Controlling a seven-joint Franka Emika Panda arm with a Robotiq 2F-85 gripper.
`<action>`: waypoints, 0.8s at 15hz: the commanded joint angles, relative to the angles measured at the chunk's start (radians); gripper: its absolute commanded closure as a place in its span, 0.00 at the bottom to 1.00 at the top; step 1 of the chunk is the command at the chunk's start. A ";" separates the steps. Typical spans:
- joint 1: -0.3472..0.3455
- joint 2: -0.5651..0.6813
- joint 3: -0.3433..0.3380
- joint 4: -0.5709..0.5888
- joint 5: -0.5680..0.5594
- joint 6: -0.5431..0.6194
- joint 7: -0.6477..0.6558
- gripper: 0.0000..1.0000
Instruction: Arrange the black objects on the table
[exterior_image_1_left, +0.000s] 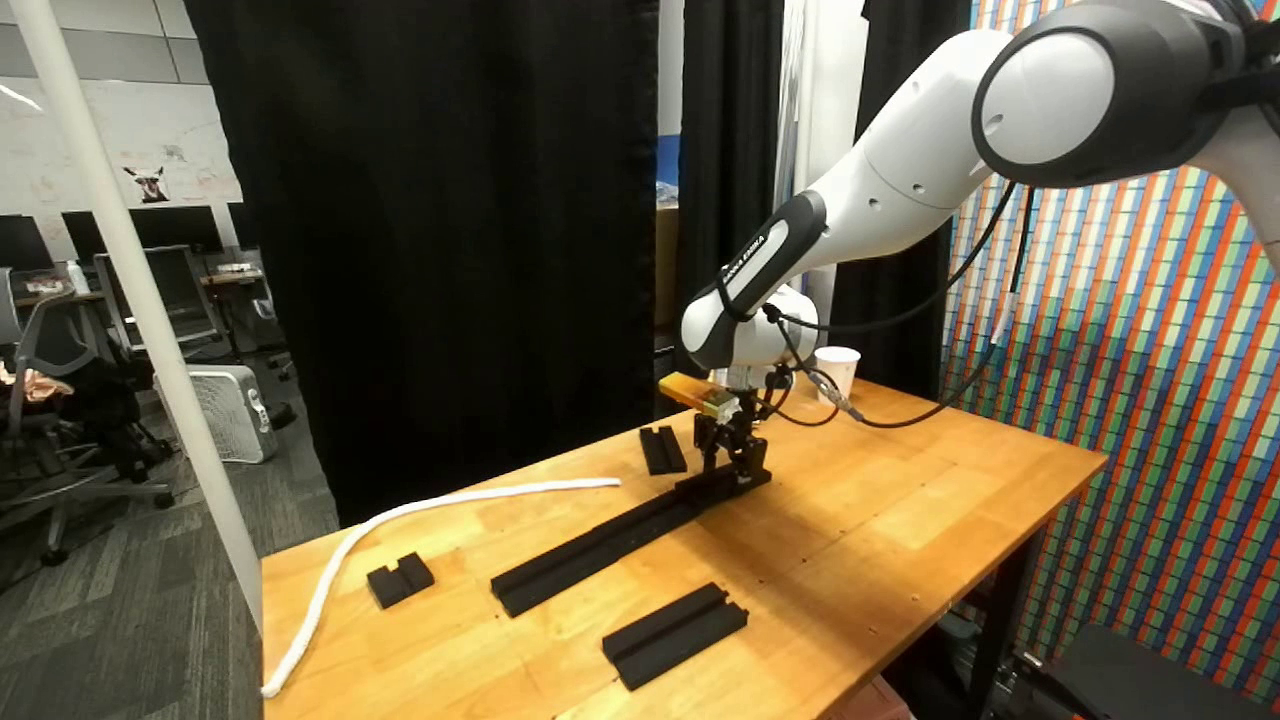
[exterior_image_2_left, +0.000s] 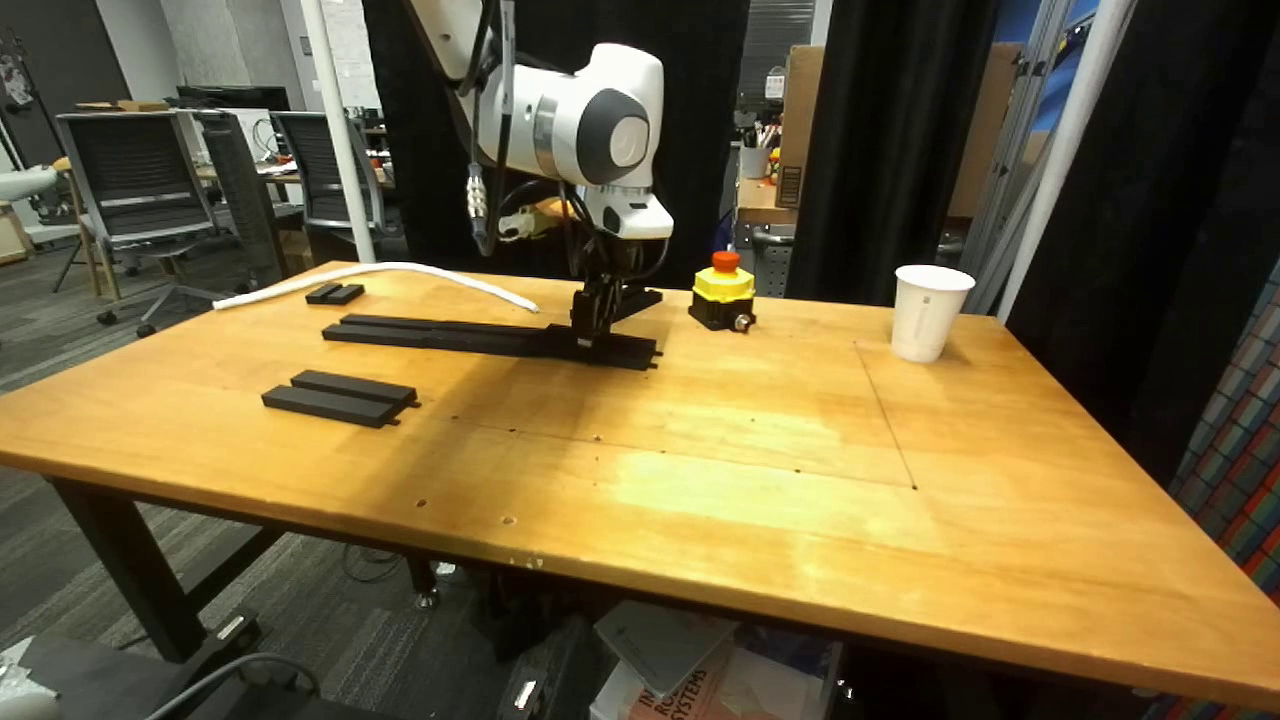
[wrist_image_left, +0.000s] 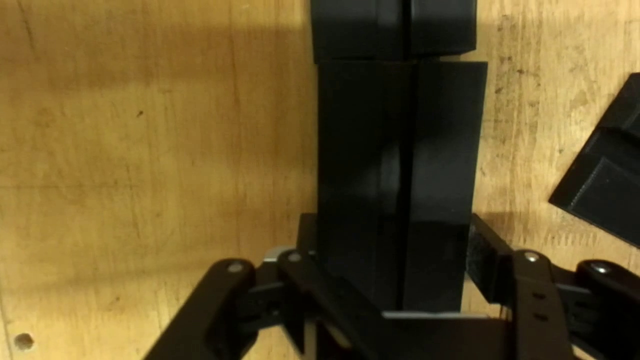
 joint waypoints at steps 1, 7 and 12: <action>0.008 0.027 0.004 0.053 -0.001 -0.022 -0.001 0.55; 0.009 0.041 0.018 0.067 -0.001 -0.030 -0.029 0.55; 0.014 0.036 0.014 0.054 -0.015 -0.032 -0.042 0.55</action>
